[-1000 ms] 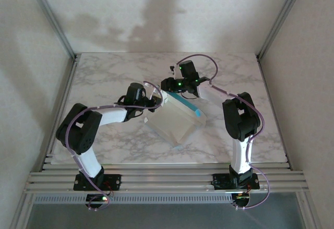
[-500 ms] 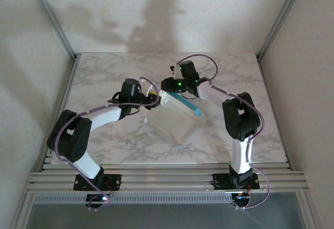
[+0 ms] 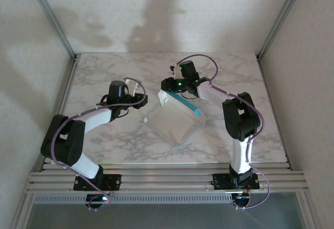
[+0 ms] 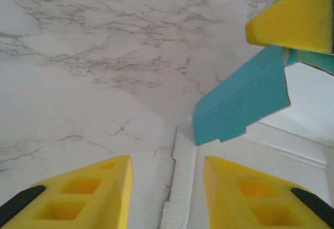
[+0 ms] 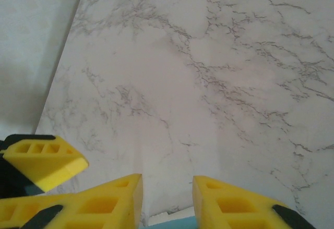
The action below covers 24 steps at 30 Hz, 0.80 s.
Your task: Fold the paper box
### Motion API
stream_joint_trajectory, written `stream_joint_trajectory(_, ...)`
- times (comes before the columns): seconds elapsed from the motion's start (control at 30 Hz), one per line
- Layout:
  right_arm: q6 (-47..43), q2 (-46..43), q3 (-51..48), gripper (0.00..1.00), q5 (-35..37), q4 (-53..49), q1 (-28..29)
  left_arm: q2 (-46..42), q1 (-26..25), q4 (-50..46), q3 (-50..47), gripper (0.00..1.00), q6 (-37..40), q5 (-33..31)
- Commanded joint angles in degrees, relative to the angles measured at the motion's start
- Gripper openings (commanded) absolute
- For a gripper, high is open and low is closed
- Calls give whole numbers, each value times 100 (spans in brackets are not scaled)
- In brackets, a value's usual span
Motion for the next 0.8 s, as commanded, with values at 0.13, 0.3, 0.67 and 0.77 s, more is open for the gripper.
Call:
stream_joint_trajectory(0.13, -55, 61, -43, 29, -103, -116, -27, 420, 21, 657, -83, 43, 221, 470)
stream_joint_trajectory(0.3, 3, 22, -65, 29, -164, -70, -34, 705, -171, 678, 180, 44, 378, 672)
stream_joint_trajectory(0.67, 141, 57, -47, 27, -270, -11, -67, 1342, -513, 805, 761, 46, 639, 738)
stream_joint_trajectory(0.77, 179, 74, -61, 27, -311, 19, -83, 1435, -566, 878, 837, 46, 681, 792)
